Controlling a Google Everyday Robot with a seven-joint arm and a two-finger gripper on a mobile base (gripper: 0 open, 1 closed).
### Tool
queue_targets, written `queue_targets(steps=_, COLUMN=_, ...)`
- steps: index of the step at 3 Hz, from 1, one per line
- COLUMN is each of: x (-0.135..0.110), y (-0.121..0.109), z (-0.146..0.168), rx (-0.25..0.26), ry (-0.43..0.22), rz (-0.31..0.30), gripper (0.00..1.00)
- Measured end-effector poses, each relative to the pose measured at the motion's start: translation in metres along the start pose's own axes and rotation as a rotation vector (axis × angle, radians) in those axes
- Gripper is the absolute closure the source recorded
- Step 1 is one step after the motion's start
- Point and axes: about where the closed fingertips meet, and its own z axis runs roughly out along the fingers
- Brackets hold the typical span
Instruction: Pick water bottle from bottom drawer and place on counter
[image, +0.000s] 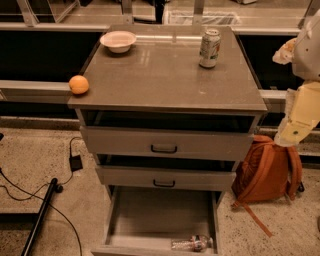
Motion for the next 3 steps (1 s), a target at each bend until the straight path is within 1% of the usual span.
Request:
queue_targets(steps=1, x=0.000, y=0.000, z=0.000, rx=0.000, ry=0.000, rz=0.000, gripper=0.00)
queue_targets(steps=2, x=-0.007, y=0.000, z=0.026, rx=-0.044, ry=-0.046, rz=-0.002, gripper=0.00)
queue_targets(steps=3, x=-0.018, y=0.013, z=0.075, rx=-0.090, ry=-0.108, rz=-0.051, gripper=0.00)
